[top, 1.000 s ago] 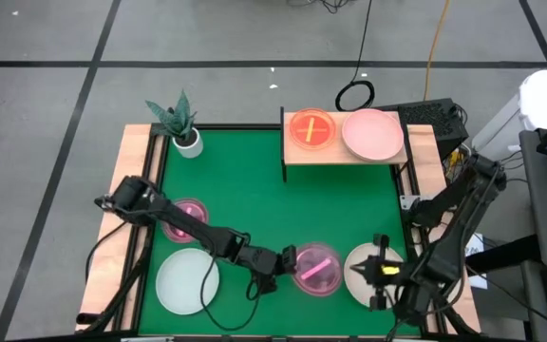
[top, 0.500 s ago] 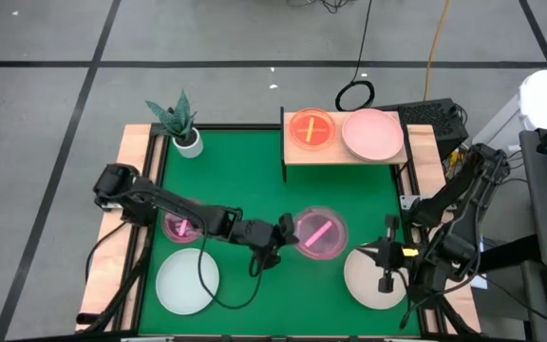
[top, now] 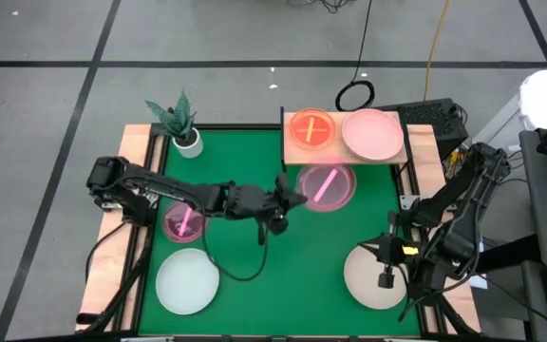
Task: Place and stack plates onto a shelf
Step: Stack the right small pink plate on top of the small orange plate on the shelf
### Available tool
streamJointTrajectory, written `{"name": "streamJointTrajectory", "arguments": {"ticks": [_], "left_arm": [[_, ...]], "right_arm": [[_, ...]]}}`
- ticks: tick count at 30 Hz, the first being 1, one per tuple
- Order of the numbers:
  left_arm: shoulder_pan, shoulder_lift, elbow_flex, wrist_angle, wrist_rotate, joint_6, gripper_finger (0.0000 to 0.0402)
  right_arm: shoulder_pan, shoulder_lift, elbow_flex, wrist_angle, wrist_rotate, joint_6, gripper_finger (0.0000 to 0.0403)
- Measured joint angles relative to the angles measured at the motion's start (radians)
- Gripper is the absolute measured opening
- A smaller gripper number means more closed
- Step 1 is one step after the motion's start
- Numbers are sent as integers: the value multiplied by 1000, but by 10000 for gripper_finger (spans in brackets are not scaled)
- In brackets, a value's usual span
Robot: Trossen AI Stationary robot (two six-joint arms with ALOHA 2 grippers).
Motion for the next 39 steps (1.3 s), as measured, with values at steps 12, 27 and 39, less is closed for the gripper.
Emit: {"name": "streamJointTrajectory", "arguments": {"ticks": [12,27,39], "left_arm": [[168,-1,0,121,10,83,10],[400,9,0,157,265,31,10],[453,13,0,7,241,-265,10]], "right_arm": [[0,1,-55,16,-52,0,0],[-1,-31,-55,103,-49,-82,0],[-1,-31,-55,106,-48,-87,0]]}}
